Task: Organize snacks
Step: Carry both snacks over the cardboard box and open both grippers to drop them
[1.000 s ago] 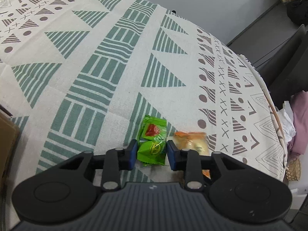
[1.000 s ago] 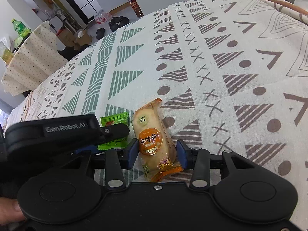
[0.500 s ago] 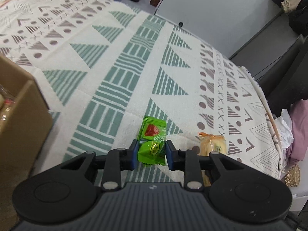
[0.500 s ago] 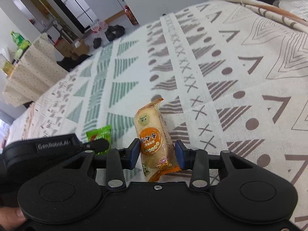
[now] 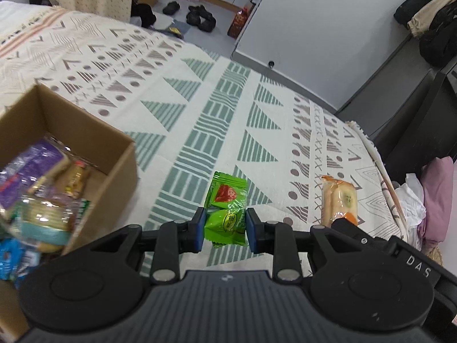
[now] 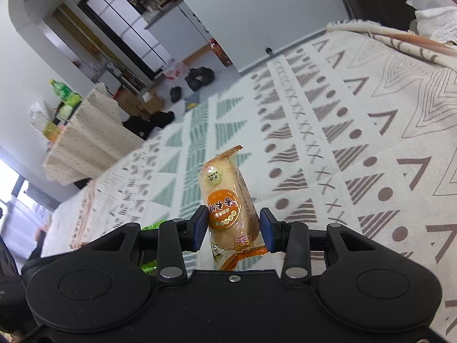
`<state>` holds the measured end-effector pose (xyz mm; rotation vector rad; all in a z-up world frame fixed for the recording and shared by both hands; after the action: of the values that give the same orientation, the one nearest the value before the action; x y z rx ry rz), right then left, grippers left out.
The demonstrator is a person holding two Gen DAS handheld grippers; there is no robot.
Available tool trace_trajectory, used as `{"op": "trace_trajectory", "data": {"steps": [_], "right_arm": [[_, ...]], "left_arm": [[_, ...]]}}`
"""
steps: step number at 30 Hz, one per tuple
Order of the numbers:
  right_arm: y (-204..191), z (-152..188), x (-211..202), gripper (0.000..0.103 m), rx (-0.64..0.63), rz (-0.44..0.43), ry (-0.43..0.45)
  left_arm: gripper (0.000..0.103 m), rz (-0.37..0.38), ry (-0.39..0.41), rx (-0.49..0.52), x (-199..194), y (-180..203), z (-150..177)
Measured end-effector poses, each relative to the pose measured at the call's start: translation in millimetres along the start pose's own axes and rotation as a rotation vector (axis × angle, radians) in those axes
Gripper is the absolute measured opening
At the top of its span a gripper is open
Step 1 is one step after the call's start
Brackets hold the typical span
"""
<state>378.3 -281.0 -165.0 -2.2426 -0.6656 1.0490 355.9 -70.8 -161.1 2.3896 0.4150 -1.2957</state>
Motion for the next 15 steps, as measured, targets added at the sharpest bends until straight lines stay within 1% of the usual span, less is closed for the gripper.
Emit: {"op": "trace_trajectory", "data": {"steps": [15], "right_arm": [[-57.2,8.1,-19.5,0.039,-0.087,-0.099,0.054]], "left_arm": [[0.028,-0.026,0.094,-0.051,-67.0,-45.0,-6.8]]}}
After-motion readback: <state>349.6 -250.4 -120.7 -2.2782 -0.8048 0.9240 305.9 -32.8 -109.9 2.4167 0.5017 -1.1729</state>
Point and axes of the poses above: each gripper's, at about its wrist camera, not at the fingertips, and x roughly the way its jaws point, y to its right, z to its underside, the point moved 4 cm from there along x, roughly the way its jaws point, and after that the axes turned 12 degrees about -z, right-handed, at the moved point
